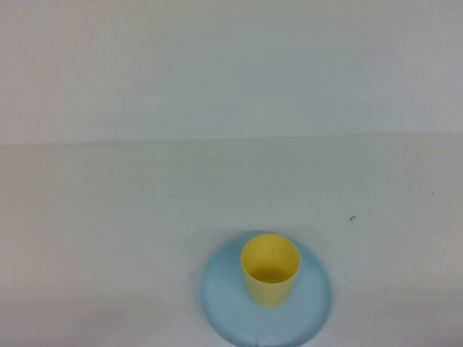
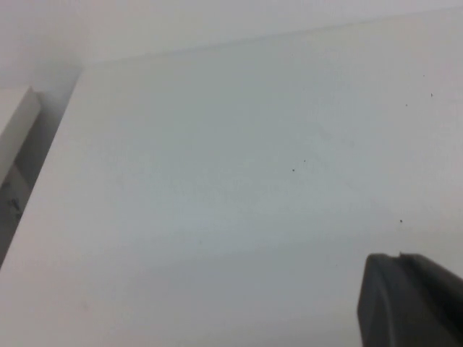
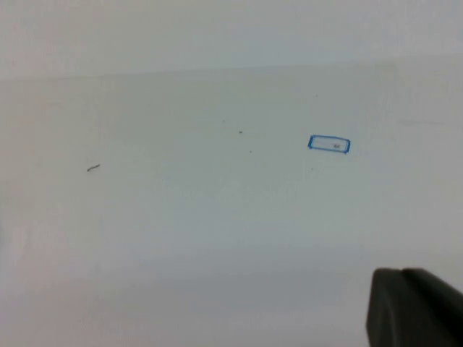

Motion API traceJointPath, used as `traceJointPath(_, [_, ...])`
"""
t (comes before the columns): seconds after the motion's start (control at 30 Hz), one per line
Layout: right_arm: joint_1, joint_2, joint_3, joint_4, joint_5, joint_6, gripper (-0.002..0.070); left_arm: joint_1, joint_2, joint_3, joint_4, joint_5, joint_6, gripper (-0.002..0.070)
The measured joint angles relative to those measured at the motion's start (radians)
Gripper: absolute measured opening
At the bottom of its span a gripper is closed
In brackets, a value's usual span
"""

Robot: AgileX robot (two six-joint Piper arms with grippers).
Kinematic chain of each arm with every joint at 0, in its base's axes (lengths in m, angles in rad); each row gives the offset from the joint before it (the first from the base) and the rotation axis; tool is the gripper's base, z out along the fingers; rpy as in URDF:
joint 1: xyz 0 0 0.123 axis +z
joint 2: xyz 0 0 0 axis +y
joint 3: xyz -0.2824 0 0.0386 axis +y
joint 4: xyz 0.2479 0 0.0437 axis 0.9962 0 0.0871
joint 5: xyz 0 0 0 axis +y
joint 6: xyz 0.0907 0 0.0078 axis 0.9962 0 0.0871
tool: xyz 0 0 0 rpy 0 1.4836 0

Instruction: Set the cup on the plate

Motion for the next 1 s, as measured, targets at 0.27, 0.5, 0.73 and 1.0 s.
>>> traceJointPath(0.27, [-0.002, 0.0, 0.0, 0.006, 0.046, 0.0, 0.0001, 0.0, 0.0, 0.0, 0.0, 0.0, 0.007, 0.0])
traceJointPath(0.5, [-0.002, 0.0, 0.0, 0.013, 0.047, -0.01, 0.0001, 0.0, 0.0, 0.0, 0.0, 0.0, 0.007, 0.0])
traceJointPath(0.73, [-0.002, 0.0, 0.0, 0.098, 0.043, -0.172, 0.0001, 0.0, 0.0, 0.0, 0.0, 0.0, 0.007, 0.0])
traceJointPath(1.0, [-0.002, 0.0, 0.0, 0.116, 0.041, -0.207, 0.0001, 0.0, 0.0, 0.0, -0.002, 0.0, 0.007, 0.0])
